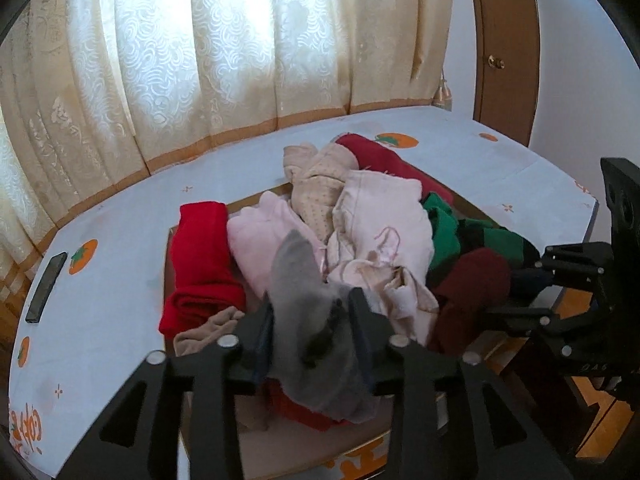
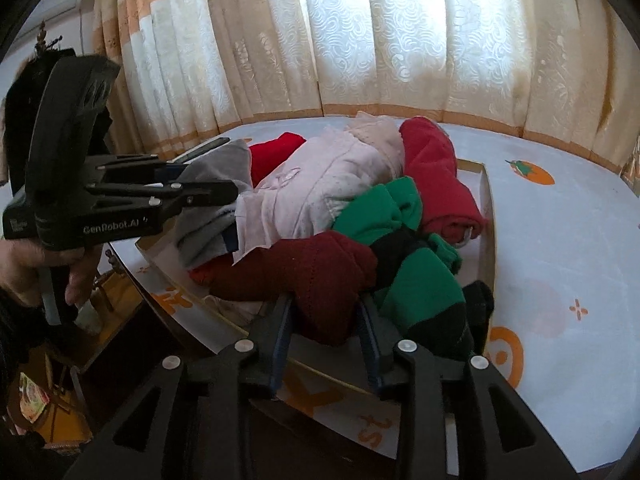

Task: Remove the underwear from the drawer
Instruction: 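Open both grippers to drop the grey and dark red socks into the tray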

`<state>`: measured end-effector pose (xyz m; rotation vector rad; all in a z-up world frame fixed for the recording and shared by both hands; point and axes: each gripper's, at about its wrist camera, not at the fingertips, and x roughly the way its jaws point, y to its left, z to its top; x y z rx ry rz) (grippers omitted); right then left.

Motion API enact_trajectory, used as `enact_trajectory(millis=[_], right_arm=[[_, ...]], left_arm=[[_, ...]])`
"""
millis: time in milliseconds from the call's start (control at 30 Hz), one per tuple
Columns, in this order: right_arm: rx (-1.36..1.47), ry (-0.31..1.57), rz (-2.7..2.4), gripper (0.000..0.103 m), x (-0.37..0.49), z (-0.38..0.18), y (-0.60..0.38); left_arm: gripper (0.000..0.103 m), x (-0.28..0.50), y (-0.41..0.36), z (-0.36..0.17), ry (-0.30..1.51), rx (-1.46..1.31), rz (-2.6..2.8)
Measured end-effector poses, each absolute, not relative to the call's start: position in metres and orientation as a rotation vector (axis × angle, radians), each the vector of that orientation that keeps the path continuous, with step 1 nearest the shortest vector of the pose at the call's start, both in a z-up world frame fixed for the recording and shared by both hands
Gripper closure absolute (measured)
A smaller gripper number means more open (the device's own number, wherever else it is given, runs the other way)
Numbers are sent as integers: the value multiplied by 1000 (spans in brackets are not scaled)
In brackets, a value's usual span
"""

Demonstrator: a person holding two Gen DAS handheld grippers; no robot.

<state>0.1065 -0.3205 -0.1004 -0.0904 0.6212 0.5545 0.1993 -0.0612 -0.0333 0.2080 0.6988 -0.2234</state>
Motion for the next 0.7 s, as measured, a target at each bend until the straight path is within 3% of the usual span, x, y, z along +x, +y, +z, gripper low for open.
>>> enact_trajectory(millis=[233,500,700], right_arm=[[-122,595,551,49,96,-94,-318],[-97,535,521,43,79,-81,-327],[-102,426,507,42,52,-56,-329]], left_arm=[[35,188,-64,-30,668,221,-209],[29,169,-61,-19,618,186,-206],[15,139,-51,0,525,127,-187]])
